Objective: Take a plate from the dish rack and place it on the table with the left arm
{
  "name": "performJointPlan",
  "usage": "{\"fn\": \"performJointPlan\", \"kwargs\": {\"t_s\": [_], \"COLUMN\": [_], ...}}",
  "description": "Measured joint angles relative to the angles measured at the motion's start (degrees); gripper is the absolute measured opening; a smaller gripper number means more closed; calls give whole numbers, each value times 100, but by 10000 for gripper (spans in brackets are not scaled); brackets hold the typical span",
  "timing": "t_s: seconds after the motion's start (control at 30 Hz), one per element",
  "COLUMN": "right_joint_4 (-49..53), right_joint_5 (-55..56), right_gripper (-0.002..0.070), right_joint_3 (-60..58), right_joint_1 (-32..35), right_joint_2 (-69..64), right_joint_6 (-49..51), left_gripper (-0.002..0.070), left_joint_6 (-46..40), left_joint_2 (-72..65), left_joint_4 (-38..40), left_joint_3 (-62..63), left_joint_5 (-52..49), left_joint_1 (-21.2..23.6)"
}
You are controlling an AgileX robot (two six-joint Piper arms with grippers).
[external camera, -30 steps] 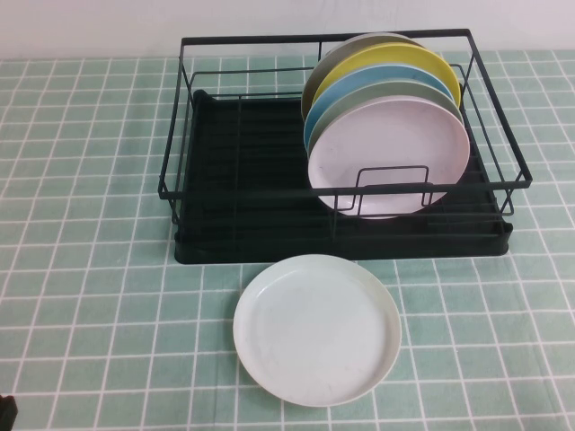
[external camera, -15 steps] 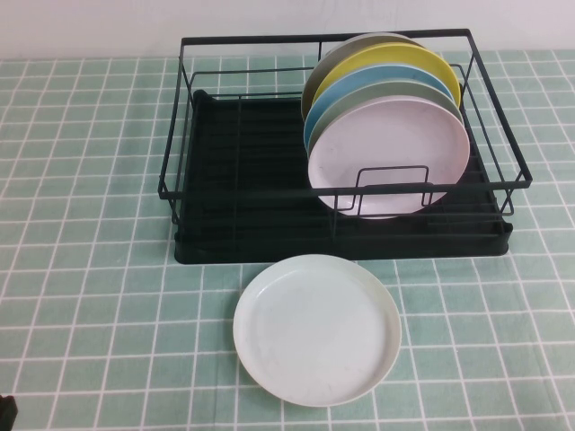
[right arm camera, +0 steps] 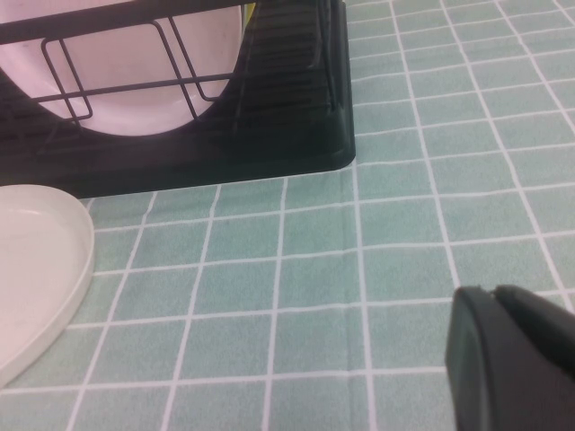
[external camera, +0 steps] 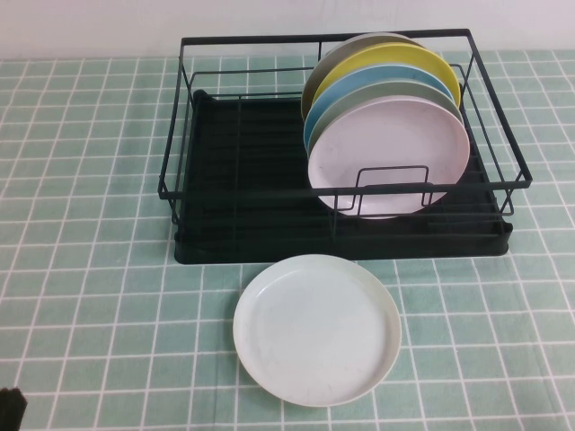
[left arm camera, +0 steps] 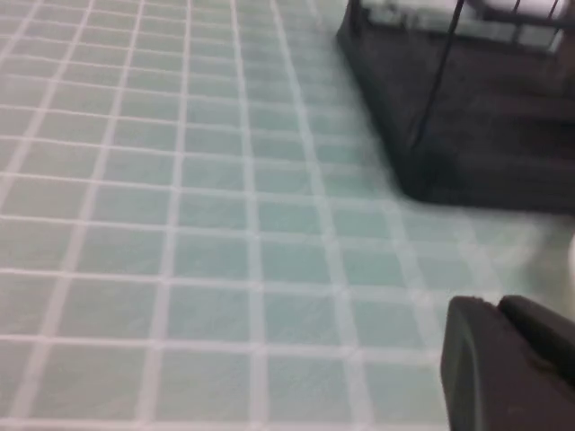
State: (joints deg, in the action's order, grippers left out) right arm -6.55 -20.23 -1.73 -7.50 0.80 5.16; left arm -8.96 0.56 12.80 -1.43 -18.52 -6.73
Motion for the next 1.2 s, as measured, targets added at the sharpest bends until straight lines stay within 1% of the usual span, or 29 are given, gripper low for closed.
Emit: {"fn": "performJointPlan", "kwargs": {"t_s": [0.2, 0.27, 0.5, 0.57, 0.6, 0.67, 0.73, 0.83, 0.93, 1.07, 1.13, 1.2], "right_joint_4": [0, 0, 0, 0, 0, 0, 0, 0, 0, 0, 0, 0], "right_joint_5": [0, 0, 0, 0, 0, 0, 0, 0, 0, 0, 0, 0], "right_gripper": [-18, -18, -18, -18, -18, -18, -18, -18, -18, -18, -18, -18], "right_joint_3": [0, 0, 0, 0, 0, 0, 0, 0, 0, 0, 0, 0], "right_joint_1": [0, 0, 0, 0, 0, 0, 0, 0, 0, 0, 0, 0], "right_joint_2": [0, 0, 0, 0, 0, 0, 0, 0, 0, 0, 0, 0], "right_joint_6": [0, 0, 0, 0, 0, 0, 0, 0, 0, 0, 0, 0], "left_gripper": [-4, -4, -4, -4, -4, -4, -4, -4, -4, -4, -4, -4], "left_joint_6": [469, 517, 594, 633, 631, 543, 353, -100, -1221, -3357, -4301, -4840], "left_joint_2": [0, 0, 0, 0, 0, -85, -444, -1417, -2677, -4204, -4901, -5453], "left_joint_4": [2314, 2754, 3305, 3365, 3368, 3329, 3069, 2639, 2512, 2714, 2830, 2856], "left_joint_3": [0, 0, 0, 0, 10, 145, 493, 1310, 2440, 3997, 4728, 5313], "left_joint_5": [1300, 1682, 2737, 2830, 2710, 2008, 1121, -229, -1555, -3401, -4062, -4338], "left_joint_1": [0, 0, 0, 0, 0, 0, 0, 0, 0, 0, 0, 0]}}
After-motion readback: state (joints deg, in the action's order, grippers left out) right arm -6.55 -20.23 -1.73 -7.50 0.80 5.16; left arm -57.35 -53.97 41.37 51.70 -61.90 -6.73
